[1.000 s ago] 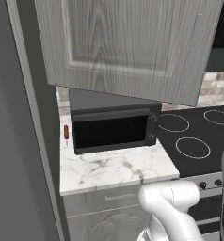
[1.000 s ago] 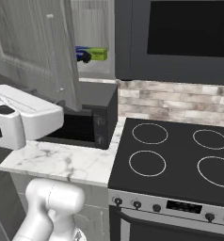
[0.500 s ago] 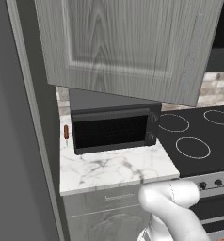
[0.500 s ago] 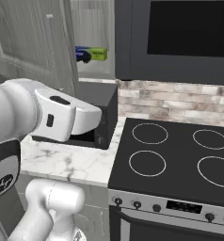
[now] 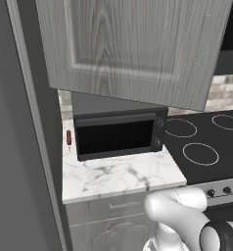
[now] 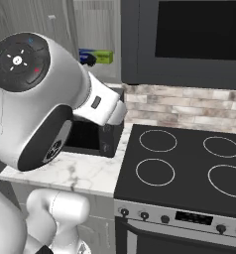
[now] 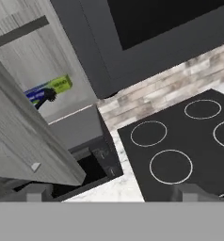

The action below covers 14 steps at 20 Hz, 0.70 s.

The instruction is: Pick the dish brush and sponge from the cabinet and place them on the counter.

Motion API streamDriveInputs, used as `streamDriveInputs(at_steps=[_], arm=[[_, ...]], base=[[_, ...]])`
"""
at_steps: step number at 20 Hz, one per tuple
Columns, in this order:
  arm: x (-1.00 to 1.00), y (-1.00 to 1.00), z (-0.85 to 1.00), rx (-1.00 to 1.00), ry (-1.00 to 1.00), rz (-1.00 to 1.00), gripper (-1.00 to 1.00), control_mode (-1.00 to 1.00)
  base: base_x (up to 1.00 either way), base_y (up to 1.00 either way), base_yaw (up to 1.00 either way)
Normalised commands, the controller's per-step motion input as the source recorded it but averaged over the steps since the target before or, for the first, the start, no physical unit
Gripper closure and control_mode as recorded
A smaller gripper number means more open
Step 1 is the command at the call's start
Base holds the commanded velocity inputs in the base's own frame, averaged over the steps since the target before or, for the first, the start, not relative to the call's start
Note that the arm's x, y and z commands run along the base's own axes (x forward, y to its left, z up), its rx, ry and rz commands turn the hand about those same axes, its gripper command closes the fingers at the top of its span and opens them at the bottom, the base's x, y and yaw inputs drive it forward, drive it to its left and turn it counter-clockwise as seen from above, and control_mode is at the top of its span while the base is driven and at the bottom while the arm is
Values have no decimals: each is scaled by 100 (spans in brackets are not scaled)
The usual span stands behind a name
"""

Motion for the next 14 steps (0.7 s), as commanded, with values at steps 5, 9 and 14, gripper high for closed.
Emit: streamDriveInputs(at_steps=[5, 9, 14], arm=[[0, -10, -20, 19, 3, 9, -100, -100], [16, 1, -44, 8, 4, 1, -100, -100], [40, 12, -49, 1, 7, 1, -100, -100]], base=[[0, 0, 0], [0, 0, 0], [0, 0, 0]])
